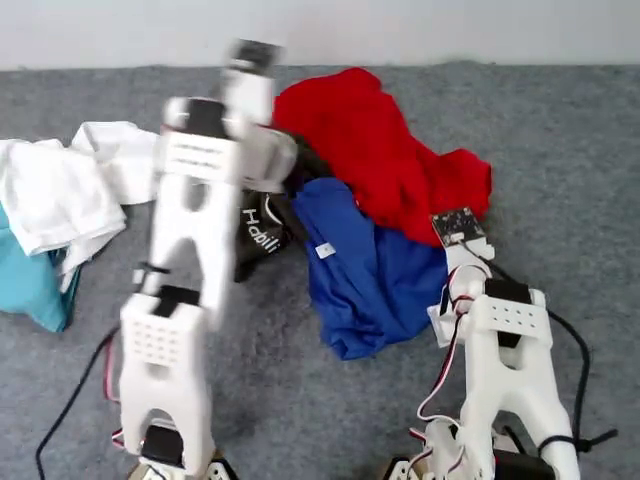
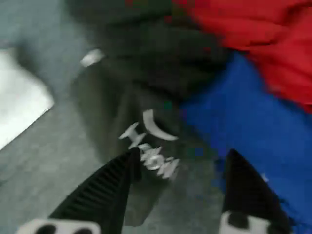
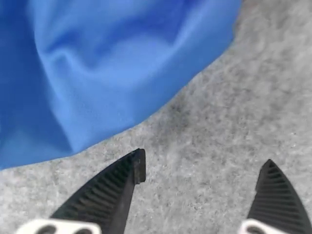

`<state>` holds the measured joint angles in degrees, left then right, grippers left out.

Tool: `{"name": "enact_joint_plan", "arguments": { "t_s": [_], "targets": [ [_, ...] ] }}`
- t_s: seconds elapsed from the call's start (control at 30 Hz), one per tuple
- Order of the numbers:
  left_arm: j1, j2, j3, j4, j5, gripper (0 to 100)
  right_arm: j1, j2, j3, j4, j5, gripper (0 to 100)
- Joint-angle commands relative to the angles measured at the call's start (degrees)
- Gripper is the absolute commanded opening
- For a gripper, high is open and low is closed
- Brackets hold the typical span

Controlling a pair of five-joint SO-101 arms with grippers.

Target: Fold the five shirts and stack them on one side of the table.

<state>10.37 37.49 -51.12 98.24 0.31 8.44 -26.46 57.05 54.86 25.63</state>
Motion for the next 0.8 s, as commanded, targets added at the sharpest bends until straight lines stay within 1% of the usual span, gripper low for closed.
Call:
{"name": "enact_joint_plan", "arguments": {
  "t_s": [0.0,0.1,0.2,0.33,0.47,0.67,0.77],
  "targets": [
    [5.10,1.67,-0.04,-4.31,0.35,28,-0.57,0.13,0.79,-2.51,0.70,35.9],
    [7.38,5.54,-0.13,-7.65,0.79,28,-0.57,0.13,3.25,-5.76,0.70,35.9],
    [8.26,9.05,-0.13,-13.27,6.24,28,-0.57,0.13,5.63,-8.84,0.70,35.9],
    [6.68,13.71,-0.04,-21.71,12.48,28,-0.57,0.13,7.30,-11.38,0.44,35.8],
    [6.59,18.64,-0.13,-22.68,14.51,27,-0.48,0.13,8.26,-13.32,0.44,35.8],
    [6.95,23.91,-4.00,-21.98,14.51,27,-0.48,0.13,8.62,-14.11,0.35,35.8],
    [7.03,25.41,-6.81,-20.92,14.33,22,-0.48,0.13,8.88,-14.11,0.35,35.8]
  ]
}}
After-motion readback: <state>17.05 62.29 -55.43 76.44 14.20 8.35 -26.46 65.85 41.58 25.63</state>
